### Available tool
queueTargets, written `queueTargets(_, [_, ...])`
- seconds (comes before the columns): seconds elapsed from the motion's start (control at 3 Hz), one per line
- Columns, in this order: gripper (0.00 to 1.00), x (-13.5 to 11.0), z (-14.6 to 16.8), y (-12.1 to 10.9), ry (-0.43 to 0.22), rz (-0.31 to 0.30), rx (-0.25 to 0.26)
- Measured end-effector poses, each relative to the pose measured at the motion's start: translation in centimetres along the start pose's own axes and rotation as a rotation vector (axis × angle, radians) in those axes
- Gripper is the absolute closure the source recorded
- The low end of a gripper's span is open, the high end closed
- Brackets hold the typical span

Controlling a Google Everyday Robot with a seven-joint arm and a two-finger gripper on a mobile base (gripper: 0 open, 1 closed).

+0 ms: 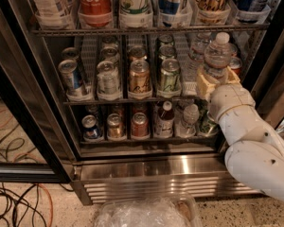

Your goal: Pick water bottle from middle shelf of fridge

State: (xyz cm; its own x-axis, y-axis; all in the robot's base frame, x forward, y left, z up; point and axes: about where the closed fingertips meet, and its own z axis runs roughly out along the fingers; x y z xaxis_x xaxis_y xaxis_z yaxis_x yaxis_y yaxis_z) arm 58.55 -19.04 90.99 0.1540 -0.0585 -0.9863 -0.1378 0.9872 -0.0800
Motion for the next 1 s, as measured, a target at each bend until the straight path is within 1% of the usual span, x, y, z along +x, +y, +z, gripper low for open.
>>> queueTargets(0.67, [1.0,-1.8,-2.3,2.1,0.019,0.016,-0.099])
queueTargets(1.0, [1.0,-2.3,-3.5,3.4,0.038,0.016,-0.171])
